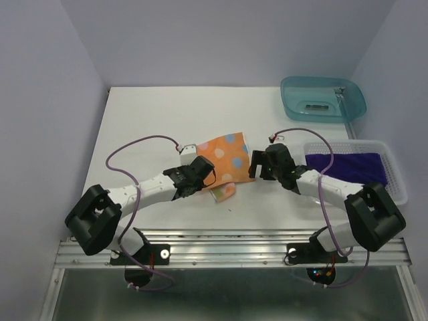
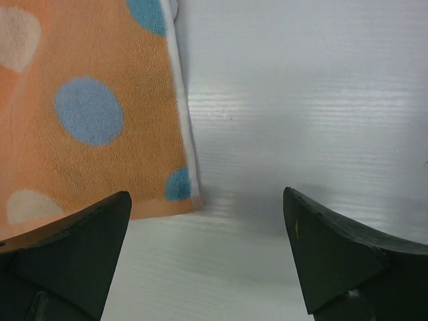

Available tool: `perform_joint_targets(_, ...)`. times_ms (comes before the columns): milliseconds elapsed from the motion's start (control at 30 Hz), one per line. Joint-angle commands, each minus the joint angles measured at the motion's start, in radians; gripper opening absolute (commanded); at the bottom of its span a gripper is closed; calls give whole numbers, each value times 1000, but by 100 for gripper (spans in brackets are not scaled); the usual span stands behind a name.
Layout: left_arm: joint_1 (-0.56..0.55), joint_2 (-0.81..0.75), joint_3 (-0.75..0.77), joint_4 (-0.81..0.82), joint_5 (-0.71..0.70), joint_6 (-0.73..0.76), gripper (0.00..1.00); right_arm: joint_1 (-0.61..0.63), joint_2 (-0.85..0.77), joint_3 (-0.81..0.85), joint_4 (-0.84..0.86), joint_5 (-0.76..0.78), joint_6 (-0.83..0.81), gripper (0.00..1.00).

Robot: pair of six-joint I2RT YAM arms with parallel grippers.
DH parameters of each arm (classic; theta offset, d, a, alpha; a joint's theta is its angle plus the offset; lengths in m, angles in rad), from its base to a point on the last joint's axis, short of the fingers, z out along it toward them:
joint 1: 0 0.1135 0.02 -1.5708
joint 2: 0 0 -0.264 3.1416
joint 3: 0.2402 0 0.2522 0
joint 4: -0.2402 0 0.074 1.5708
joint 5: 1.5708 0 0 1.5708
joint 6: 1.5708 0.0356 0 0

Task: Fold and stack the towels
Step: Flatten out the crumpled towel

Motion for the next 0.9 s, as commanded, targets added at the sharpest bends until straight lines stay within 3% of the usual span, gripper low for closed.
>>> perform_joint_targets(0, 13, -59, -52, 25, 14, -24, 0, 45, 42, 59, -49, 74, 30, 100)
perform_joint_targets(100, 13, -84, -81, 55, 29, -26, 0, 59, 79, 68, -63, 77, 50, 98)
perform_joint_targets(333, 13, -116, -128, 104, 40, -44, 0, 99, 147, 106, -68, 99, 50, 82)
perform_joint_targets(533, 15, -146, -161, 156, 46, -52, 0, 153, 208, 157, -91, 136, 47, 62)
perform_joint_targets(567, 15, -151, -162, 159, 45, -53, 0, 161, 222, 165, -114, 166, 53, 54)
perform_joint_targets(700, 15, -162, -165, 168, 25, -55, 0, 190, 237, 177, -192, 223, 97, 40)
perform_joint_targets(833, 13, -188, -171, 190, 25, -50, 0, 202, 225, 159, -211, 205, 117, 15)
perform_joint_targets(867, 13, -208, -179, 199, 26, -43, 0, 202, 217, 153, -192, 199, 102, 3)
